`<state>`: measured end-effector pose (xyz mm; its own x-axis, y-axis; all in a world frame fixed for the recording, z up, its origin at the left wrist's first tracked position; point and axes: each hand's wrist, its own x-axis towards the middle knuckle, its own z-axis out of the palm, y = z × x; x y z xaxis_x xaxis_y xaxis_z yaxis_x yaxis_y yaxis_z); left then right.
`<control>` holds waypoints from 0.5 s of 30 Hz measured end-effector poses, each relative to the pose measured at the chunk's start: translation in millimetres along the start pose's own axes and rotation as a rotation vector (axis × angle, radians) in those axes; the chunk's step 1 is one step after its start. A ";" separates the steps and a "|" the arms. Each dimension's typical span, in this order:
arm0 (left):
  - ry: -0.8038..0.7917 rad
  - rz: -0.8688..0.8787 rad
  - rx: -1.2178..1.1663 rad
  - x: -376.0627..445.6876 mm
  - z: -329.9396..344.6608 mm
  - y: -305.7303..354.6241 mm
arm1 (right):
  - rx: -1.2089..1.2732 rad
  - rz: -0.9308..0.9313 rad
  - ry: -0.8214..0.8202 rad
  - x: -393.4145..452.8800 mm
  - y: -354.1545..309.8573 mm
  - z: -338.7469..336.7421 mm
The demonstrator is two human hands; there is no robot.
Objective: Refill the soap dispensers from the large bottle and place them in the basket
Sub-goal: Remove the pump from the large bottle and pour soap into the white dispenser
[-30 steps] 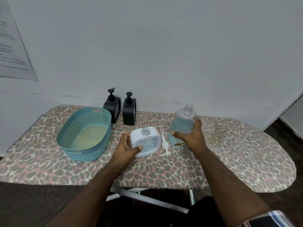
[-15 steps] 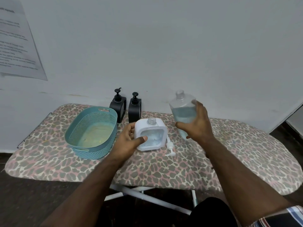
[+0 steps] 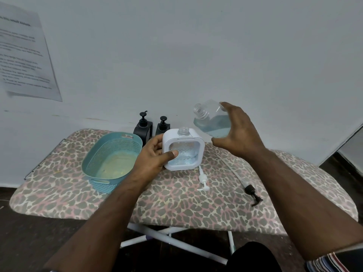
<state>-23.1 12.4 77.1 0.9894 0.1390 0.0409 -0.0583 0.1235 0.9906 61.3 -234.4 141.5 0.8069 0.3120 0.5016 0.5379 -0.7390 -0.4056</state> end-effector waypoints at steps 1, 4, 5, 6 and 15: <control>0.000 0.002 0.001 -0.3 -0.2 0.3 | -0.025 -0.019 -0.001 1.2 -2.3 -2.4; 0.005 0.005 0.006 -1.0 -1.3 2.0 | -0.101 -0.078 0.004 3.5 -6.3 -7.5; 0.005 0.005 0.007 -1.1 -1.6 2.5 | -0.123 -0.094 0.005 4.0 -6.9 -8.5; 0.005 0.005 0.009 -1.0 -1.6 2.9 | -0.146 -0.110 0.005 4.4 -6.8 -8.8; 0.010 0.002 0.037 -0.3 -3.7 1.7 | -0.333 -0.184 -0.015 9.9 -4.1 -10.8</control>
<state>-23.9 16.3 78.3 0.9880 0.1490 0.0417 -0.0551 0.0871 0.9947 64.4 -234.8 156.4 0.7087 0.4649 0.5306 0.5675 -0.8225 -0.0374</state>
